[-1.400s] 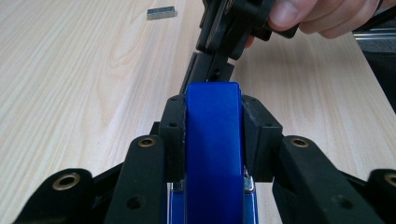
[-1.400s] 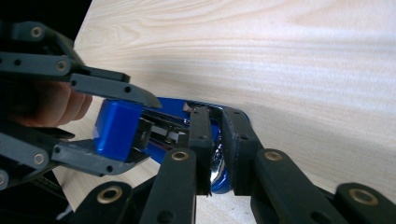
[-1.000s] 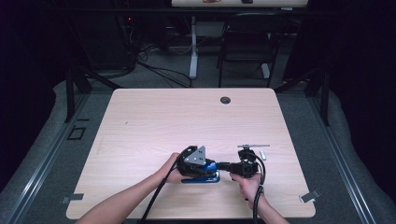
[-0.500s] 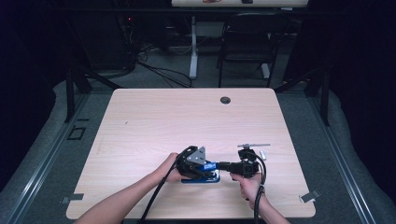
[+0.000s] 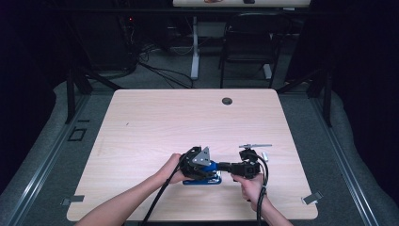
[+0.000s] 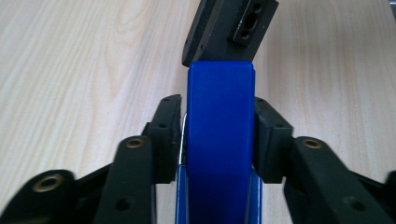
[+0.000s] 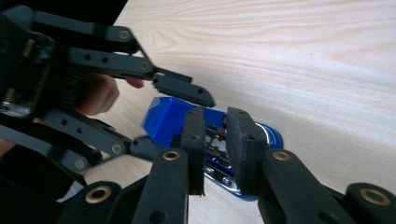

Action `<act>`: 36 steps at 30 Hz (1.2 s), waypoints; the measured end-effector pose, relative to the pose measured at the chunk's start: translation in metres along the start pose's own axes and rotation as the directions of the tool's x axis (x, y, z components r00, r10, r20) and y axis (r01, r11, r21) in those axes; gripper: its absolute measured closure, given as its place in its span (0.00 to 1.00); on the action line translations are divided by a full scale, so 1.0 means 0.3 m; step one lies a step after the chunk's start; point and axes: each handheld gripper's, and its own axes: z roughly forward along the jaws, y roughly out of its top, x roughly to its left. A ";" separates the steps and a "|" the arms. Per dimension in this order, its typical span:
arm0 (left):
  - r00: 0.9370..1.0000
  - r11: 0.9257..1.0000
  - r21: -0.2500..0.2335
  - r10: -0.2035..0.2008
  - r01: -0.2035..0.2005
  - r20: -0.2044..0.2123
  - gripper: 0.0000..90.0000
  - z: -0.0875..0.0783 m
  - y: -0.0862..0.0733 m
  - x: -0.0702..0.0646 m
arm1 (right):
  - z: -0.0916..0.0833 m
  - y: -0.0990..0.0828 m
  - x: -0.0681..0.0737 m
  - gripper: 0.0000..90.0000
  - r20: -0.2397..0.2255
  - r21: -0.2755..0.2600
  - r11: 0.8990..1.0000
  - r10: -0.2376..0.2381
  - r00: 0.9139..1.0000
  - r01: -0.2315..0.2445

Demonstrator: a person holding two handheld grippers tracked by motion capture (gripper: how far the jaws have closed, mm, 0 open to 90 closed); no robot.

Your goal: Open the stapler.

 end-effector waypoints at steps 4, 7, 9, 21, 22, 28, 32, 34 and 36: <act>1.000 1.000 0.003 0.003 -0.003 -0.001 0.72 -0.008 0.001 -0.003 | 0.002 0.002 -0.003 0.85 0.035 0.005 1.000 -0.008 0.999 0.008; 1.000 1.000 -0.006 0.004 -0.004 -0.004 0.72 -0.013 0.000 -0.003 | 0.005 0.000 -0.018 0.85 0.054 0.006 1.000 0.005 0.999 -0.005; 1.000 1.000 -0.004 0.005 -0.005 -0.002 0.72 -0.020 -0.001 -0.002 | 0.012 -0.006 -0.029 0.85 0.093 0.020 1.000 -0.008 0.996 0.006; 1.000 1.000 -0.017 0.010 -0.010 -0.021 0.72 -0.035 -0.003 -0.009 | 0.045 -0.020 -0.007 0.84 0.114 0.050 0.996 -0.076 0.991 0.071; 1.000 1.000 -0.017 0.009 -0.010 -0.022 0.72 -0.035 -0.003 -0.009 | 0.051 -0.024 -0.006 0.85 0.118 0.058 0.995 -0.084 0.989 0.078; 0.999 1.000 -0.017 0.006 -0.006 -0.035 0.72 -0.032 -0.002 -0.010 | 0.055 -0.024 -0.009 0.85 0.130 0.060 0.994 -0.096 0.987 0.088; 0.999 1.000 -0.017 0.009 -0.009 -0.047 0.71 -0.031 -0.001 -0.015 | 0.057 -0.024 -0.010 0.85 0.132 0.062 0.994 -0.100 0.986 0.092; 0.999 1.000 -0.015 0.010 -0.011 -0.050 0.71 -0.031 0.000 -0.016 | 0.057 -0.023 -0.012 0.85 0.128 0.067 0.993 -0.105 0.986 0.097; 0.999 1.000 -0.009 0.009 -0.010 -0.053 0.71 -0.030 0.003 -0.018 | 0.058 -0.024 -0.013 0.85 0.128 0.069 0.993 -0.106 0.986 0.098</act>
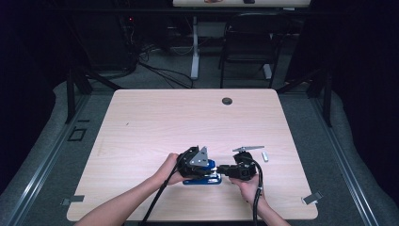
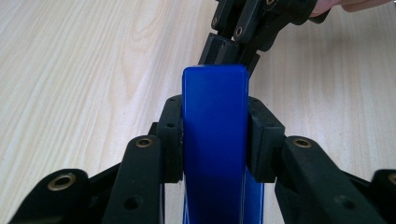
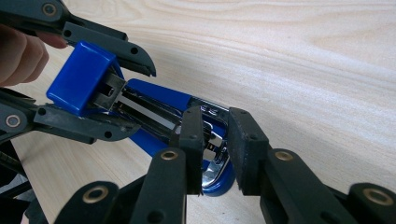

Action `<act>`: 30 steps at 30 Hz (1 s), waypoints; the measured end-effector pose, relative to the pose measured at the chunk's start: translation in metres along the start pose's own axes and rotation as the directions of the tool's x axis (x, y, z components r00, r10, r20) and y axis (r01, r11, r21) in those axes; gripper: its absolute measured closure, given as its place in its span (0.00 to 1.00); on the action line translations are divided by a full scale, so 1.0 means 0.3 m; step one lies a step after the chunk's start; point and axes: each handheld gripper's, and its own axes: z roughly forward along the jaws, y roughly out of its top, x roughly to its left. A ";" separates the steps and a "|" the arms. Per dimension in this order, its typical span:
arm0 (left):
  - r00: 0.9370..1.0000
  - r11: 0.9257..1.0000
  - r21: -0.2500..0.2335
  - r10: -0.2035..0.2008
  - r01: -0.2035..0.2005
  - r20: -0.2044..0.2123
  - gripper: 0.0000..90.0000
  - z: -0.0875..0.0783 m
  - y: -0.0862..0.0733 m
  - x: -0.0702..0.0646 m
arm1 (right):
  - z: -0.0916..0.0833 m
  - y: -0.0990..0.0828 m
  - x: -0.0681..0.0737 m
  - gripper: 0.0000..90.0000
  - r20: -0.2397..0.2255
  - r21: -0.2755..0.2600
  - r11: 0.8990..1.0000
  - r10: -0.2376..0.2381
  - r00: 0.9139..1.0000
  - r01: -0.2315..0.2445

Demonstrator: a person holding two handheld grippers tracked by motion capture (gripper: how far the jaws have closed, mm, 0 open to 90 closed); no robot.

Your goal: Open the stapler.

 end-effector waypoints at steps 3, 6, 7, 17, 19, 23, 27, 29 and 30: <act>1.000 1.000 -0.001 -0.002 0.002 -0.008 0.71 0.000 0.000 -0.002 | 0.001 0.000 0.001 0.85 0.004 0.000 1.000 -0.004 1.000 0.004; 1.000 1.000 0.002 0.002 -0.002 -0.014 0.71 -0.002 0.001 -0.004 | 0.001 0.002 0.007 0.85 0.017 0.001 1.000 -0.018 1.000 0.018; 1.000 1.000 0.004 0.003 -0.003 -0.013 0.71 -0.003 0.002 -0.004 | 0.000 0.003 0.009 0.85 0.023 0.005 1.000 -0.026 0.999 0.026; 1.000 0.999 0.040 0.000 0.000 -0.001 0.72 0.004 0.015 -0.004 | 0.004 0.002 0.006 0.84 0.025 0.011 1.000 -0.029 0.999 0.028; 1.000 0.998 0.057 0.004 -0.004 0.003 0.72 0.011 0.022 -0.005 | 0.005 0.001 0.004 0.84 0.024 0.011 1.000 -0.028 0.999 0.028; 1.000 0.998 0.067 0.009 -0.008 -0.008 0.72 0.017 0.026 -0.010 | 0.010 -0.002 0.002 0.85 0.030 0.016 0.999 -0.034 0.999 0.033; 1.000 0.999 0.046 0.006 -0.005 -0.018 0.72 0.009 0.019 -0.010 | 0.014 -0.004 0.005 0.86 0.042 0.020 0.999 -0.040 0.998 0.040; 1.000 0.999 0.044 0.005 -0.004 -0.020 0.72 0.001 0.017 -0.010 | 0.014 -0.004 0.008 0.86 0.051 0.024 0.998 -0.055 0.997 0.053; 1.000 0.999 0.040 0.005 -0.004 -0.028 0.72 -0.004 0.016 -0.011 | 0.014 -0.004 0.011 0.86 0.055 0.024 0.998 -0.056 0.997 0.054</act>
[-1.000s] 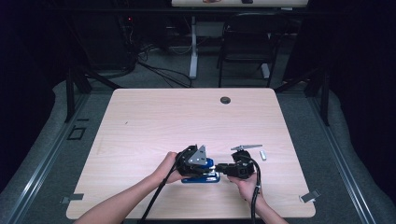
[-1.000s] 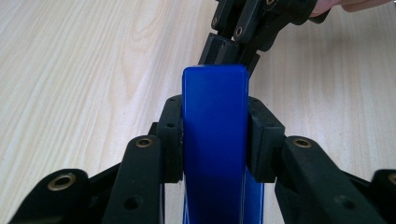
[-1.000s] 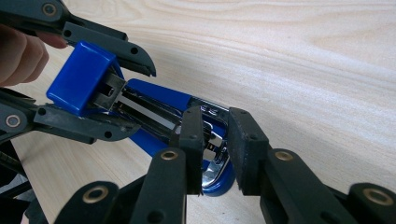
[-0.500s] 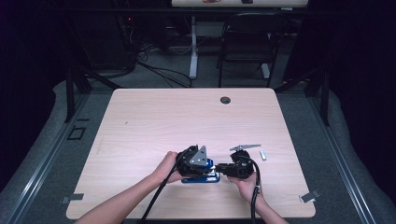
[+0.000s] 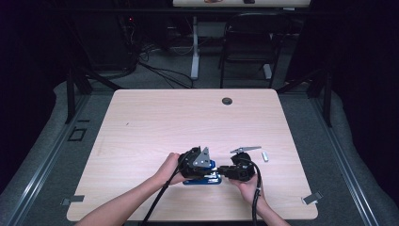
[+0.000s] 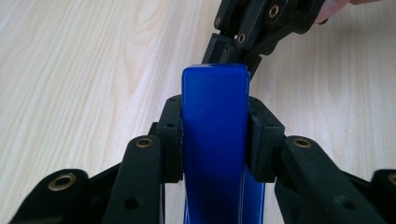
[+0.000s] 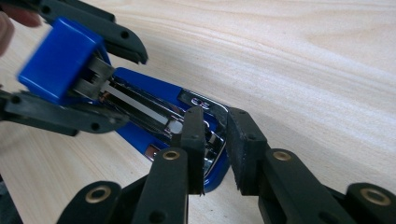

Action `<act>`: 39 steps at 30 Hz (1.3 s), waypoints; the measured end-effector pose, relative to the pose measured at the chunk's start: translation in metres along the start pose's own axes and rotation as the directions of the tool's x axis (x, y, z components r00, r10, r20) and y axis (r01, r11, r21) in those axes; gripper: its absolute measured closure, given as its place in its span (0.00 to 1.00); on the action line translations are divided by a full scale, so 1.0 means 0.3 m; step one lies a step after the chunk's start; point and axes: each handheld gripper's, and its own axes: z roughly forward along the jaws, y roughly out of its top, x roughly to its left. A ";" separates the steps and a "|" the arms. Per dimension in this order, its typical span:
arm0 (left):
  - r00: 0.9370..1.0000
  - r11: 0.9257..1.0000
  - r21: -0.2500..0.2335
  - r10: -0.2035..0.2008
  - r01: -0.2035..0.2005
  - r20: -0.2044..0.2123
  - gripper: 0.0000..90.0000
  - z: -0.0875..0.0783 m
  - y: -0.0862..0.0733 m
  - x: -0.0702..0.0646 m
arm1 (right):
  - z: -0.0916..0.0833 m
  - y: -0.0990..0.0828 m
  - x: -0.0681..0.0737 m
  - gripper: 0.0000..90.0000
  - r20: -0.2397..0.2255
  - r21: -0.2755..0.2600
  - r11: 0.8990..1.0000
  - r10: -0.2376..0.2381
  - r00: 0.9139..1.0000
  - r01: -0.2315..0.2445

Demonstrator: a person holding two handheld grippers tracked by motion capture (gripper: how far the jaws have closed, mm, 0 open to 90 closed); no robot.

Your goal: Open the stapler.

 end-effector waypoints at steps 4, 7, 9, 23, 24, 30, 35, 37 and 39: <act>1.000 1.000 -0.001 -0.002 0.002 -0.014 0.71 -0.020 -0.004 -0.002 | 0.000 0.002 0.005 0.86 0.016 0.002 1.000 -0.023 1.000 0.023; 1.000 1.000 -0.001 -0.005 0.005 -0.021 0.71 -0.032 -0.007 -0.002 | 0.000 0.003 0.013 0.87 0.029 0.002 0.999 -0.047 0.998 0.047; 1.000 1.000 -0.001 -0.006 0.006 -0.029 0.71 -0.037 -0.008 -0.003 | 0.000 0.003 0.018 0.89 0.037 0.003 0.998 -0.055 0.998 0.055; 1.000 1.000 0.024 0.004 -0.004 -0.030 0.71 -0.057 -0.008 -0.003 | 0.001 -0.002 0.033 0.93 0.048 -0.005 0.997 -0.081 0.996 0.082; 1.000 1.000 0.022 0.000 0.000 -0.026 0.71 -0.057 -0.008 -0.001 | 0.002 -0.001 0.032 0.93 0.046 -0.006 0.997 -0.071 0.996 0.071; 1.000 1.000 0.008 0.003 -0.003 -0.009 0.71 -0.038 -0.006 -0.002 | 0.003 0.012 0.038 0.91 0.057 0.024 0.996 -0.087 0.995 0.085; 1.000 1.000 -0.001 0.003 -0.003 0.007 0.72 -0.033 -0.008 0.003 | 0.003 0.021 0.038 0.88 0.038 0.022 0.996 -0.086 0.996 0.085; 1.000 1.000 -0.013 0.006 -0.006 0.008 0.72 -0.034 -0.012 0.005 | 0.004 0.026 0.039 0.87 0.031 0.026 0.995 -0.097 0.995 0.096; 1.000 1.000 -0.010 0.003 -0.002 0.017 0.72 -0.035 -0.012 0.009 | 0.017 0.038 0.035 0.88 0.015 0.027 0.995 -0.101 0.995 0.100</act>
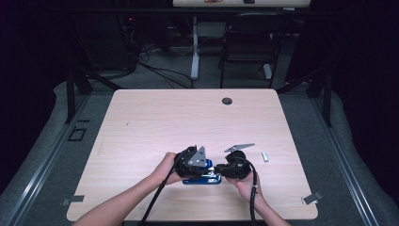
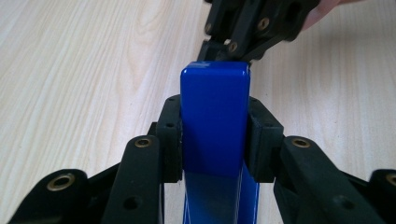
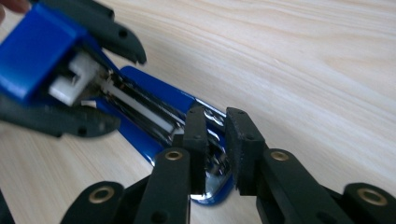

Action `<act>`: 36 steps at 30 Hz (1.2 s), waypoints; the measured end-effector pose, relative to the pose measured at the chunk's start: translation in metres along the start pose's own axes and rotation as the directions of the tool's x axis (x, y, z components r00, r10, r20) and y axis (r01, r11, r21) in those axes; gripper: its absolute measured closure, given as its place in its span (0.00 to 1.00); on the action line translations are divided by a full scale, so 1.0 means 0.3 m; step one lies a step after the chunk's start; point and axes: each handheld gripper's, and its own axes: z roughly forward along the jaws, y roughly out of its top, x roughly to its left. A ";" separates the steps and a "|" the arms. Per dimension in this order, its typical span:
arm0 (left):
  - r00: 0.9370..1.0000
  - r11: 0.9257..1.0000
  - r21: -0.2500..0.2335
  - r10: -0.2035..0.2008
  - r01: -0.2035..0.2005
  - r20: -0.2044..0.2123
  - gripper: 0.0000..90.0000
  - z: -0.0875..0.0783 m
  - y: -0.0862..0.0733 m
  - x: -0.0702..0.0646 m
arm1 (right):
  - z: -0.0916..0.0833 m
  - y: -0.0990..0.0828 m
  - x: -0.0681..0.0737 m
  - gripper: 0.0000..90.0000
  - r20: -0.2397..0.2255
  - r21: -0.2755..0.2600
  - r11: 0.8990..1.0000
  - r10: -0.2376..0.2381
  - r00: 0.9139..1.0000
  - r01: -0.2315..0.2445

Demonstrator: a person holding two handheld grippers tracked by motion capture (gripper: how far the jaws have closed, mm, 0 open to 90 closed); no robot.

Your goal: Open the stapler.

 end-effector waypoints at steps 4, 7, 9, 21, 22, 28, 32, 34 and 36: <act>1.000 1.000 0.011 0.013 -0.013 0.006 0.72 0.002 0.004 -0.002 | 0.019 0.023 0.000 0.90 -0.014 0.032 0.999 -0.018 1.000 0.018; 1.000 1.000 0.014 0.014 -0.014 0.012 0.71 0.010 0.005 0.003 | 0.022 0.015 -0.018 0.90 -0.038 0.031 0.999 0.018 0.999 -0.017; 1.000 1.000 0.013 0.014 -0.014 0.016 0.71 0.011 0.005 0.005 | 0.021 0.015 -0.027 0.89 -0.052 0.039 0.999 0.040 0.998 -0.038; 0.998 1.000 0.010 0.001 -0.001 -0.057 0.71 -0.015 -0.002 -0.014 | 0.014 0.013 -0.025 0.89 -0.041 0.053 0.999 0.014 0.999 -0.012; 0.998 1.000 0.006 -0.001 0.001 -0.056 0.71 -0.017 -0.005 -0.015 | 0.014 0.013 -0.024 0.89 -0.042 0.053 0.999 0.010 0.999 -0.008; 0.999 1.000 -0.001 0.000 0.000 -0.051 0.71 -0.021 -0.010 -0.021 | 0.013 0.014 -0.022 0.89 -0.038 0.057 0.998 -0.001 0.999 0.003; 0.999 1.000 -0.009 0.004 -0.004 -0.045 0.71 -0.022 -0.013 -0.017 | 0.013 0.014 -0.017 0.89 -0.031 0.056 0.998 -0.002 1.000 0.003; 0.999 1.000 -0.011 0.000 0.000 -0.041 0.72 -0.023 -0.015 -0.018 | 0.012 0.014 -0.016 0.89 -0.028 0.059 0.998 -0.010 1.000 0.011; 0.999 1.000 -0.015 0.003 -0.003 -0.035 0.72 -0.025 -0.017 -0.016 | 0.012 0.014 -0.014 0.89 -0.021 0.060 0.998 -0.013 1.000 0.015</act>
